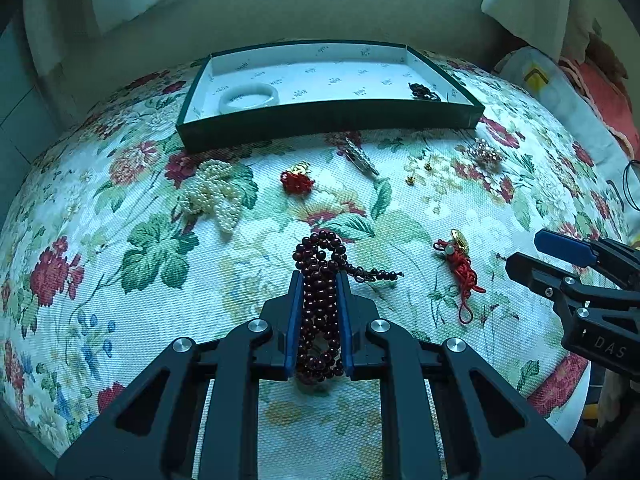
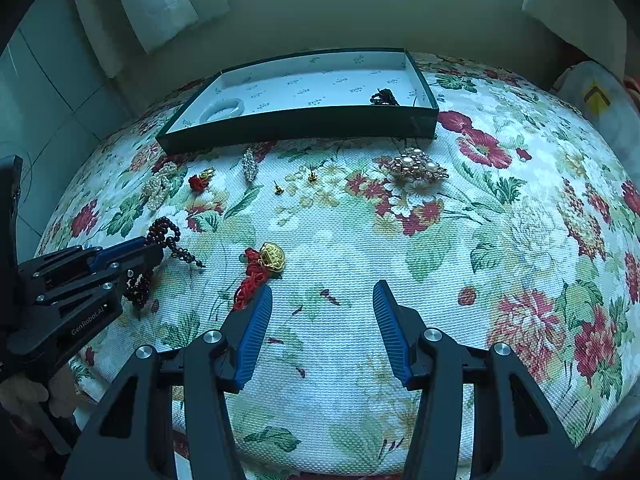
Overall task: Organize jewelry
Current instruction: 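Grasp the red tassel with gold charm with the right tool while the left tool holds the beads, then carry the bead strand with the left tool into the tray while the right tool carries the tassel there, then open the left tool releasing the beads while the right tool releases the tassel in the tray, then lower the left tool onto the white pearl cluster and close on it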
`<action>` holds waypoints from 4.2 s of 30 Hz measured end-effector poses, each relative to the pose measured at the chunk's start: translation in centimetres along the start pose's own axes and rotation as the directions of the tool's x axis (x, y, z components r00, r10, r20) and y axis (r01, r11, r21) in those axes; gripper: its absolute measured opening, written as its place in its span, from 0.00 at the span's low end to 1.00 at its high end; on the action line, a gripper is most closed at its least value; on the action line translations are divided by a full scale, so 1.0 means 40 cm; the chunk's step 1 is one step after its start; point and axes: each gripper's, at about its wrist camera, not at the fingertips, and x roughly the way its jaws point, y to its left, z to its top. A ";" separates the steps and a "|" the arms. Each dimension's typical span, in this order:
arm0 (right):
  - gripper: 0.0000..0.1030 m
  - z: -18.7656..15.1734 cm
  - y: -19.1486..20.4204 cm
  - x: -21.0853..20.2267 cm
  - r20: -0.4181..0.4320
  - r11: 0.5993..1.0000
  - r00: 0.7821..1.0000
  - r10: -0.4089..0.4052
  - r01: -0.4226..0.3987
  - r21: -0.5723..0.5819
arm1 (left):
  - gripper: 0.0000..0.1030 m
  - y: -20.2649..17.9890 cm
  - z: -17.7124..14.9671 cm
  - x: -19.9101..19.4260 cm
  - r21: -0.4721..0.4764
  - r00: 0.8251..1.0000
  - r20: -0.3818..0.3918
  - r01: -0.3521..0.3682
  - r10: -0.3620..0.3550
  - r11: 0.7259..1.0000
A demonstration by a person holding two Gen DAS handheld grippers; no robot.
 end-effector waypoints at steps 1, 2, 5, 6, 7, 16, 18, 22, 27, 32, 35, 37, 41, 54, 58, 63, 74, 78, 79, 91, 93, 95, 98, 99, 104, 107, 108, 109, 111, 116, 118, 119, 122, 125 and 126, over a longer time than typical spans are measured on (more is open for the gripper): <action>0.51 0.003 0.004 0.002 0.000 1.000 1.000 0.003 -0.003 -0.003 | 0.16 0.008 0.004 -0.006 -0.007 1.000 0.007 -0.008 0.008 1.000; 0.51 0.006 0.009 0.004 0.000 1.000 1.000 0.007 -0.007 -0.005 | 0.15 0.016 0.007 -0.011 -0.015 1.000 0.012 -0.014 0.015 1.000; 0.51 0.016 0.027 0.014 -0.002 1.000 1.000 0.019 -0.019 -0.015 | 0.15 0.042 0.015 -0.020 -0.040 0.999 0.022 -0.032 0.033 0.999; 0.50 0.019 0.036 0.019 -0.006 0.999 1.000 0.024 -0.024 -0.022 | 0.16 0.049 0.016 -0.022 -0.046 0.999 0.024 -0.036 0.037 0.998; 0.50 0.022 0.045 0.025 -0.008 0.999 1.000 0.027 -0.027 -0.030 | 0.15 0.056 0.017 -0.023 -0.052 0.999 0.024 -0.042 0.043 0.998; 0.46 0.035 0.095 0.068 -0.047 0.996 0.999 0.025 -0.028 -0.083 | 0.15 0.097 0.011 -0.016 -0.087 0.998 0.006 -0.061 0.061 0.994; 0.38 0.030 0.095 0.076 -0.063 0.996 0.998 0.027 -0.032 -0.085 | 0.15 0.099 0.011 -0.014 -0.089 0.998 0.005 -0.060 0.061 0.994; 0.21 0.026 0.096 0.079 -0.065 0.995 0.998 0.007 -0.014 -0.101 | 0.15 0.101 0.011 -0.006 -0.092 0.998 -0.004 -0.060 0.060 0.994; 0.11 0.021 0.087 0.074 -0.068 0.995 0.997 0.020 -0.027 -0.100 | 0.15 0.099 0.012 -0.005 -0.094 0.998 -0.004 -0.060 0.060 0.994; 0.11 0.024 0.088 0.050 -0.039 0.995 0.999 0.028 -0.032 -0.098 | 0.15 0.094 0.018 -0.014 -0.092 0.998 0.006 -0.055 0.055 0.994; 0.11 0.033 0.086 0.028 -0.014 0.995 0.999 0.031 -0.032 -0.095 | 0.15 0.090 0.024 -0.022 -0.092 0.999 0.014 -0.050 0.051 0.995; 0.11 0.039 0.084 0.013 0.001 0.995 0.999 0.033 -0.032 -0.093 | 0.15 0.088 0.030 -0.030 -0.091 0.998 0.022 -0.048 0.050 0.995; 0.11 0.052 0.080 -0.008 0.028 0.996 0.999 0.033 -0.030 -0.087 | 0.15 0.082 0.044 -0.048 -0.092 0.998 0.041 -0.039 0.043 0.995; 0.11 0.165 0.050 -0.037 0.133 0.998 0.991 0.020 -0.011 -0.069 | 0.15 0.045 0.155 -0.055 -0.050 0.995 0.104 -0.001 0.006 0.999; 0.11 0.231 0.036 -0.023 0.169 0.998 0.986 0.015 -0.004 -0.065 | 0.15 0.026 0.222 -0.034 -0.030 0.992 0.126 0.013 -0.010 0.999; 0.11 0.316 0.023 0.015 0.204 0.997 0.979 0.004 0.011 -0.071 | 0.15 0.006 0.315 0.019 -0.010 0.989 0.145 0.018 -0.016 1.000; 0.11 0.433 -0.030 0.192 0.159 0.999 0.987 -0.020 0.026 -0.041 | 0.16 0.002 0.442 0.219 -0.015 0.995 0.103 -0.011 0.012 1.000; 0.11 0.431 -0.041 0.248 0.122 0.999 0.992 -0.028 0.032 -0.029 | 0.16 0.007 0.445 0.279 -0.024 0.997 0.073 -0.024 0.025 0.999; 0.11 0.430 -0.041 0.256 0.116 0.999 0.993 -0.029 0.032 -0.029 | 0.16 0.009 0.444 0.289 -0.025 0.997 0.067 -0.023 0.025 0.999; 0.12 0.408 -0.038 0.309 0.068 0.999 0.997 -0.023 0.025 -0.032 | 0.54 0.017 0.420 0.326 -0.042 0.999 0.035 -0.034 0.036 0.999; 0.12 0.408 -0.040 0.309 0.068 0.999 0.997 -0.023 0.026 -0.032 | 0.58 0.015 0.418 0.326 -0.037 0.999 0.034 -0.037 0.039 0.999; 0.13 0.411 -0.044 0.308 0.066 0.999 0.998 -0.019 0.021 -0.025 | 0.63 0.014 0.416 0.325 -0.038 0.999 0.033 -0.034 0.035 0.999; 0.14 0.413 -0.048 0.306 0.060 1.000 0.998 -0.009 0.010 -0.015 | 0.69 0.012 0.412 0.320 -0.044 0.999 0.032 -0.024 0.025 0.999; 0.17 0.413 -0.049 0.304 0.060 1.000 0.998 -0.010 0.011 -0.012 | 0.69 0.011 0.412 0.319 -0.047 0.999 0.032 -0.026 0.027 0.999; 0.43 0.411 -0.062 0.284 0.083 1.000 0.996 -0.020 0.019 0.009 | 0.70 0.024 0.410 0.314 -0.062 0.999 0.023 -0.025 0.027 0.998; 0.48 0.412 -0.064 0.254 0.109 1.000 0.994 -0.021 0.019 0.013 | 0.76 0.025 0.408 0.296 -0.065 0.999 0.035 -0.019 0.021 0.998; 0.48 0.412 -0.064 0.242 0.117 1.000 0.993 -0.020 0.018 0.015 | 0.76 0.025 0.408 0.288 -0.063 0.999 0.043 -0.017 0.020 0.998; 0.48 0.412 -0.064 0.231 0.124 1.000 0.992 -0.020 0.018 0.016 | 0.76 0.022 0.408 0.280 -0.060 0.999 0.048 -0.013 0.016 0.998; 0.48 0.411 -0.062 0.206 0.135 1.000 0.991 -0.017 0.015 0.017 | 0.76 0.019 0.407 0.264 -0.058 0.998 0.054 -0.008 0.011 0.998; 0.48 0.390 -0.063 0.146 0.149 1.000 0.989 -0.018 0.016 0.018 | 0.76 0.026 0.390 0.214 -0.073 0.998 0.063 0.004 0.001 0.997; 0.48 0.377 -0.064 0.126 0.151 1.000 0.988 -0.022 0.019 0.021 | 0.76 0.034 0.374 0.191 -0.083 0.998 0.065 0.003 0.002 0.997; 0.48 0.368 -0.067 0.117 0.150 1.000 0.988 -0.023 0.020 0.025 | 0.76 0.040 0.365 0.180 -0.090 0.998 0.066 0.002 0.004 0.996; 0.48 0.341 -0.072 0.097 0.140 0.999 0.990 -0.025 0.020 0.035 | 0.76 0.062 0.332 0.149 -0.113 0.998 0.065 -0.009 0.017 0.994; 0.48 0.308 -0.073 0.081 0.132 0.999 0.991 -0.026 0.021 0.040 | 0.76 0.084 0.292 0.124 -0.141 0.998 0.053 -0.016 0.024 0.990; 0.48 0.298 -0.073 0.076 0.129 0.999 0.991 -0.026 0.021 0.041 | 0.76 0.088 0.278 0.115 -0.145 0.998 0.049 -0.019 0.026 0.989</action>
